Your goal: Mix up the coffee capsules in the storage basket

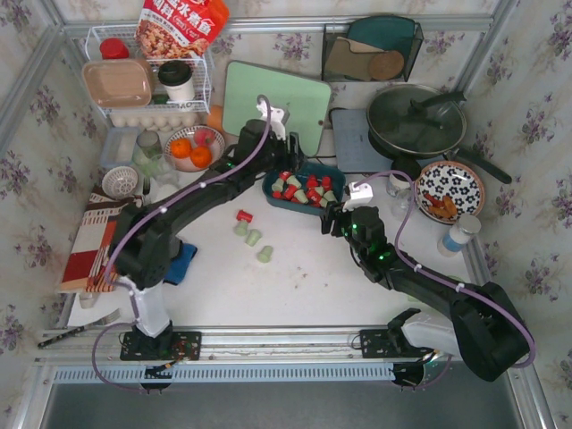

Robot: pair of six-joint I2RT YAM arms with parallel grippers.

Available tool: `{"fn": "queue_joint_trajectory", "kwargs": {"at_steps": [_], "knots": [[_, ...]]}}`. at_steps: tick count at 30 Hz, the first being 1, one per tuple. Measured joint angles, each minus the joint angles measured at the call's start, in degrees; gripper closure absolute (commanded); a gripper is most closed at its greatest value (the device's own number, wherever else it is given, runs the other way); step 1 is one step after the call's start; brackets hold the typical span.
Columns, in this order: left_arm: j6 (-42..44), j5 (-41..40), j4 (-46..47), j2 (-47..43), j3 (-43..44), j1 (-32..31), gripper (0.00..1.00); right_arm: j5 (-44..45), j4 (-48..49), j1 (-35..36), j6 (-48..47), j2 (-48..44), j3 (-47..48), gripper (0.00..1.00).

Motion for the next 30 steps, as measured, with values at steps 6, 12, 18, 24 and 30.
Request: {"fn": "queue_joint_trajectory", "kwargs": {"at_steps": [6,12,18,24,30], "knots": [[2.9,-4.7,-4.2,-13.6,-8.6,-1.5,0.34,0.1,0.0,0.0,0.0,0.0,0.0,0.34],[3.7,-8.9,-12.6,-25.8,-13.6,-1.4,0.34,0.0,0.0,0.0,0.0,-0.1,0.0,0.34],[4.1,-11.5,-23.0,-38.6,-21.1,-1.4,0.32,-2.0,0.7,0.0,-0.3,0.1,0.0,0.34],[5.7,-14.3,-32.5,-48.7,-26.8,-1.4,0.31,-3.6,1.7,0.3,-0.9,1.6,-0.1,0.35],[7.2,-17.1,-39.5,-59.2,-32.4,-1.3,0.30,-4.9,4.3,2.3,-2.9,2.7,-0.6,0.35]]}}
